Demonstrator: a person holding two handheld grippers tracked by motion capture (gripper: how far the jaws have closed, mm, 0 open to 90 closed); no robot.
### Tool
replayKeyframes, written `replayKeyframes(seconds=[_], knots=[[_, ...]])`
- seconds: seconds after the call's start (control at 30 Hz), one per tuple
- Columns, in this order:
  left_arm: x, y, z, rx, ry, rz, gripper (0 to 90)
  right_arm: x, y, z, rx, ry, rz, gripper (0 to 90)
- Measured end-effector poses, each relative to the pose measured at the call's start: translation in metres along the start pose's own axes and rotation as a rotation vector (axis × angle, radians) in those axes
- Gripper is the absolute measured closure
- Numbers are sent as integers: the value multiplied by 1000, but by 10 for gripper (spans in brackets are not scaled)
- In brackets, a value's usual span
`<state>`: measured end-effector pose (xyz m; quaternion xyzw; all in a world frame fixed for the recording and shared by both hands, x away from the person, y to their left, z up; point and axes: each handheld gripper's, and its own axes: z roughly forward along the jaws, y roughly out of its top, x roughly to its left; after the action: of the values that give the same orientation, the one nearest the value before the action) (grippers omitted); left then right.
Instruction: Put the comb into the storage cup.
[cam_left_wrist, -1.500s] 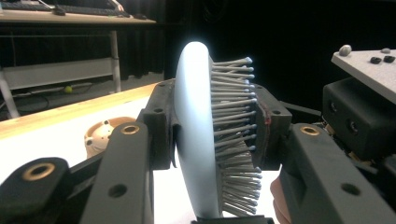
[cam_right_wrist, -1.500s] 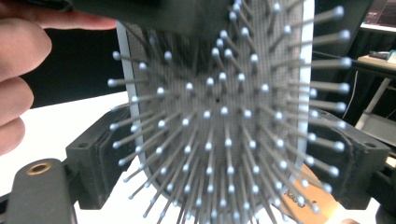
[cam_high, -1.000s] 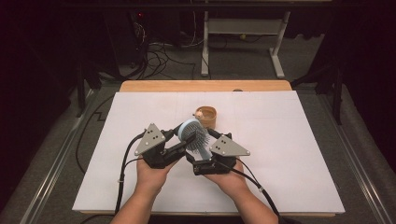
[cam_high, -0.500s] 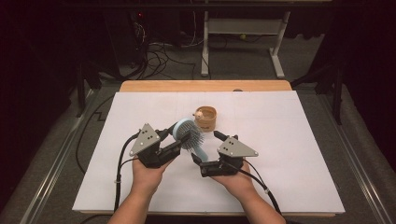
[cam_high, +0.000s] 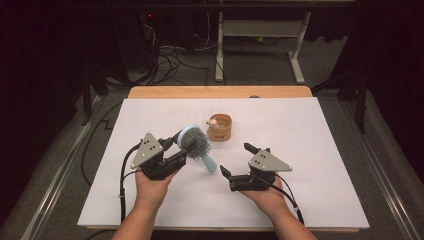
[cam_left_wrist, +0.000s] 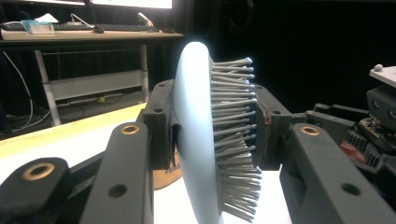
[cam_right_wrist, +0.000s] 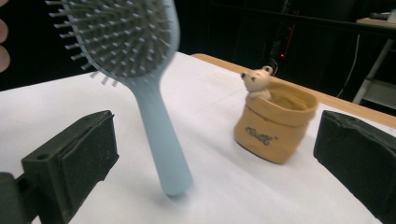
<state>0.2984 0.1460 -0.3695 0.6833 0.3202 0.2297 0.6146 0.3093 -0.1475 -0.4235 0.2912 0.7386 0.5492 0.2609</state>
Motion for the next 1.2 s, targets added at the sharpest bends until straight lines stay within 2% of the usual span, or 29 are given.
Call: replayKeyframes(seconds=[0.4,0.67,1.0,1.2], knots=[[12,-2,-13,-23,46,2,586,-23,-17,-22,29,-62,10,0],[20,-5,-21,-36,71,-3,587,-39,-32,-36,54,-108,35,0],[29,-6,-30,-51,103,-11,586,-53,-43,-57,44,-154,75,0],[31,-4,-31,-54,113,0,587,-59,-45,-69,29,-171,88,0]])
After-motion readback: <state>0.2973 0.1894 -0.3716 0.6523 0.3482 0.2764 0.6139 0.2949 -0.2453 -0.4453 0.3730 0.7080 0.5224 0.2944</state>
